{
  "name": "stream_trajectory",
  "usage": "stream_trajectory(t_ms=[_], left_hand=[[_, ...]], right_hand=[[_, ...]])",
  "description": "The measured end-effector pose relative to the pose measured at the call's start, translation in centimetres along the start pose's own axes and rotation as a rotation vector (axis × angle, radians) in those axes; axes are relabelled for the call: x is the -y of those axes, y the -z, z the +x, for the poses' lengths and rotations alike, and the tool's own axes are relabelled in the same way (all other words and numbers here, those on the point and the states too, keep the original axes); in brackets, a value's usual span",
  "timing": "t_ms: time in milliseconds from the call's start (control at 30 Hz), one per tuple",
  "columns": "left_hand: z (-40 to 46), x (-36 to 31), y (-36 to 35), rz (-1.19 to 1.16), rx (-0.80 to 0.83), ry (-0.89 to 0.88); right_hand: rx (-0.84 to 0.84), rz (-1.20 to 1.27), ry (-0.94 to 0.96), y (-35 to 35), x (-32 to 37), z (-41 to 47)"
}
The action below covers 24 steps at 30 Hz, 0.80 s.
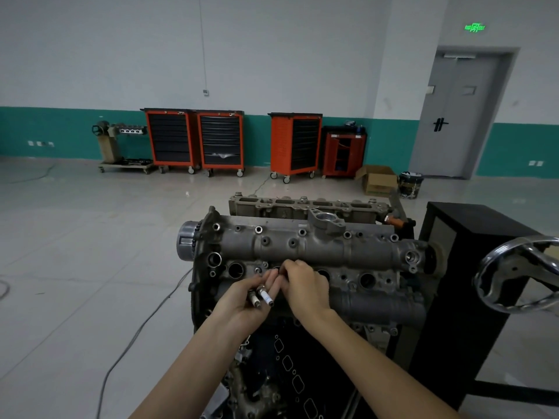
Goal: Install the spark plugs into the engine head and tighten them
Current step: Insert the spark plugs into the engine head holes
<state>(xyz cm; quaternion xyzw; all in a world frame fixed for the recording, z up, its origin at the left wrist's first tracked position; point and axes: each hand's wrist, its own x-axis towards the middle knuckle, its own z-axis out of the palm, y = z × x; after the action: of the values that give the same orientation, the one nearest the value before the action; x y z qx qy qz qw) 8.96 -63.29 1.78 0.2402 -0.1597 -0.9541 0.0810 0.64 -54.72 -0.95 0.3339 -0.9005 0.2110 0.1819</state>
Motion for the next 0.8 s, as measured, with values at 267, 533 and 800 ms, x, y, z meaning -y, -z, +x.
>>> stream_trajectory(t_ms=[267,533,800], left_hand=[[1.3,2.4,-1.7,0.091,-0.045,0.003],[1.7,6.8,-3.8,0.246,-0.029,0.117],[2.1,6.4,-3.2,0.213,-0.042,0.094]], right_hand=[[0.101,0.994,-0.359,2.2,-1.6,-2.5],[0.192,0.852,-0.407,5.9,-5.2,-4.0],[0.000,0.154,-0.179,5.1,-6.0,-3.7]])
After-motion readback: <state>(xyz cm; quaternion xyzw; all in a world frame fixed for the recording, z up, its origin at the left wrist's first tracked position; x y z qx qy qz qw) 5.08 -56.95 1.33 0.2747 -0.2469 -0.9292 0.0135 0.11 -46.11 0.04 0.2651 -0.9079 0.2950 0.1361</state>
